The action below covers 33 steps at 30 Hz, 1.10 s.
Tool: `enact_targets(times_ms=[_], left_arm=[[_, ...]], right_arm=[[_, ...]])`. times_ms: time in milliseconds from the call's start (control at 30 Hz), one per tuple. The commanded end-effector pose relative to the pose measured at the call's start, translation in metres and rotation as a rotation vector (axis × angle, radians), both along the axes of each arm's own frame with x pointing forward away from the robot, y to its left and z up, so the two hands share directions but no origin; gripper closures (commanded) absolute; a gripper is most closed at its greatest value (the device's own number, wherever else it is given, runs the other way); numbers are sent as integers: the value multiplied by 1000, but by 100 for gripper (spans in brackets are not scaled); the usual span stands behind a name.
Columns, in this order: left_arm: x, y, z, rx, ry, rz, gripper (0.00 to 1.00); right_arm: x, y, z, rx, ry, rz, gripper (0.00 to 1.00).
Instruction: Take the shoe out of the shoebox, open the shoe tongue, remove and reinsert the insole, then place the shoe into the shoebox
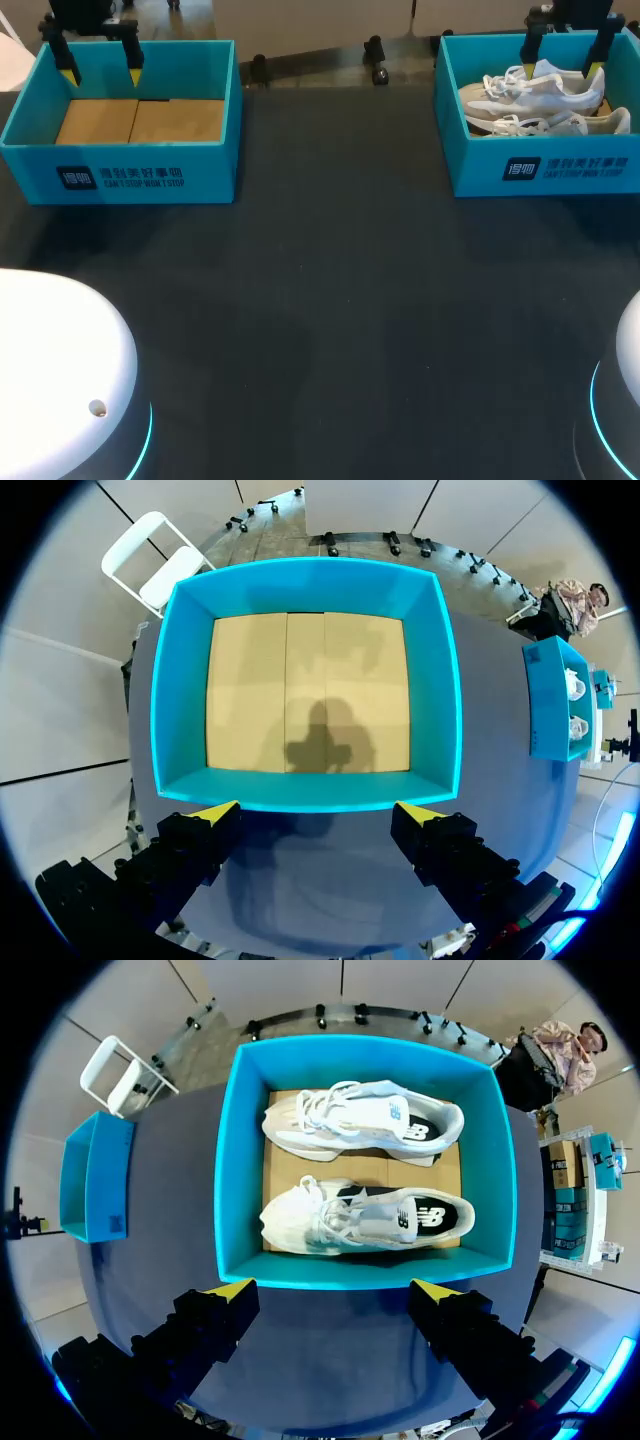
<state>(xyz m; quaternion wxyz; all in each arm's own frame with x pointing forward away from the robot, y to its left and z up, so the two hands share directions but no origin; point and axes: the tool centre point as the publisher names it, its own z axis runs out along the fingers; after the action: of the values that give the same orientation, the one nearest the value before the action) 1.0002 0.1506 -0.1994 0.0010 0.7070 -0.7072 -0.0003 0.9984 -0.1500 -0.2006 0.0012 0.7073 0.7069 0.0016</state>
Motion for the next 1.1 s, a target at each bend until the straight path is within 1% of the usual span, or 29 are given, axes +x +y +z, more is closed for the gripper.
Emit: enact_targets(times_ms=[33, 633, 733, 900, 1100], left_arm=[[0, 0, 0, 0, 0, 0, 0], [0, 0, 0, 0, 0, 0, 0], [0, 0, 0, 0, 0, 0, 0], [0, 0, 0, 0, 0, 0, 0], [0, 0, 0, 0, 0, 0, 0]], right_arm=[[0, 0, 0, 0, 1, 0, 0], [0, 0, 0, 0, 1, 0, 0], [-1, 1, -2, -2, -15, 11, 0], [-6, -4, -7, -7, -24, 15, 0], [-14, -19, -14, -49, -48, 8, 0]])
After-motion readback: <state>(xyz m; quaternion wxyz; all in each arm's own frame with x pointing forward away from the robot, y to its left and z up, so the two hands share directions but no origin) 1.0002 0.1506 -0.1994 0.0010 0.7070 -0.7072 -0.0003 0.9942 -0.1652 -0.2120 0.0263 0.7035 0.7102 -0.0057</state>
